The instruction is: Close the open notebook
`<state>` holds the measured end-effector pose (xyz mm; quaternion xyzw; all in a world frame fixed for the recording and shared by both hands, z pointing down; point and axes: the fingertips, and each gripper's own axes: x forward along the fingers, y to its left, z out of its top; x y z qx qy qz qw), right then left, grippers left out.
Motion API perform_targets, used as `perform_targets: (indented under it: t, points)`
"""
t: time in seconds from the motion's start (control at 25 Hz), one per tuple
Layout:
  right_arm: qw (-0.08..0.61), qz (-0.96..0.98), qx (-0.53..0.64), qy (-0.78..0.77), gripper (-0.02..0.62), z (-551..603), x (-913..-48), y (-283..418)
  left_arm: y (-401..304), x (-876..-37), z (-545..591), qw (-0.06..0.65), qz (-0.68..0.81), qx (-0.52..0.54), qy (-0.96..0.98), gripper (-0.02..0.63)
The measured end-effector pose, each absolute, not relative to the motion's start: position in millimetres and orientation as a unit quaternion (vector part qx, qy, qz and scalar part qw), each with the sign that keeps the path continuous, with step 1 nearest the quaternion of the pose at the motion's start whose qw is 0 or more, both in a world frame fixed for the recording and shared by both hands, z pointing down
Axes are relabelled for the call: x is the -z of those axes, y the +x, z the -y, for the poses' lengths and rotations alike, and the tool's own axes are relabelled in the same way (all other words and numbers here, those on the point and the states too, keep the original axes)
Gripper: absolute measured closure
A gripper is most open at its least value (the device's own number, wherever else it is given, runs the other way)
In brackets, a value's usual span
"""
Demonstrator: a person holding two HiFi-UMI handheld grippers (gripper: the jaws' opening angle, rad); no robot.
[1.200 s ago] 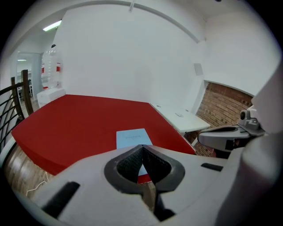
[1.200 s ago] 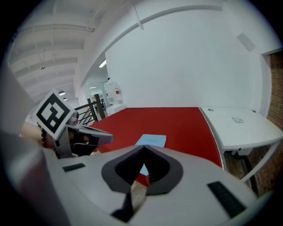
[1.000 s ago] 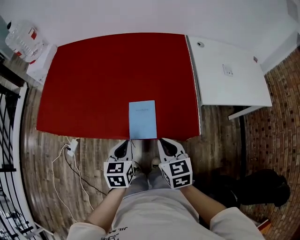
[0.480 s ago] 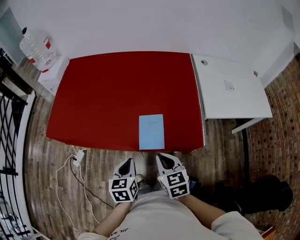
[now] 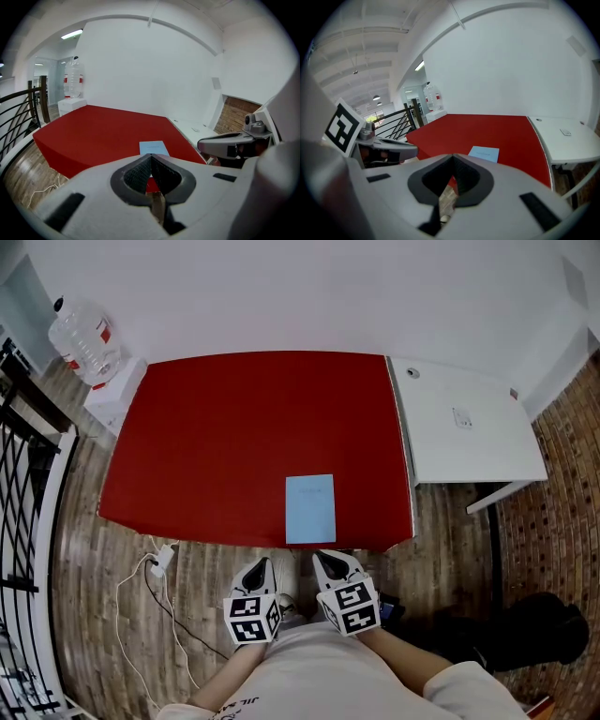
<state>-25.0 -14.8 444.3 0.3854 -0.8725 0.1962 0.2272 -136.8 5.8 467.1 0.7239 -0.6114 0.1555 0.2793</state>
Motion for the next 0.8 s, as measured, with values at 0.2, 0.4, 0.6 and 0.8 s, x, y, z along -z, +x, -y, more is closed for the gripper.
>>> perform_targets:
  t: [0.2, 0.4, 0.6, 0.8]
  points:
    - [0.226, 0.872, -0.196, 0.386, 0.591, 15.1, -443.7, -27.6, -137.1, -465.9, -6.4, 0.271, 0.610, -0.157, 0.728, 0.600]
    - [0.223, 0.874, -0.196, 0.385, 0.591, 12.0, -442.5, -31.4, -138.6, -465.5, -9.0, 0.271, 0.609, -0.156, 0.729, 0.600]
    - [0.223, 0.873, -0.196, 0.387, 0.591, 9.4, -442.0, -31.2, -138.2, -465.9, -11.4, 0.269, 0.607, -0.157, 0.731, 0.600]
    - [0.222, 0.873, -0.195, 0.388, 0.591, 7.1, -440.8, -32.2, -137.9, -464.0, -13.4, 0.267, 0.605, -0.157, 0.734, 0.600]
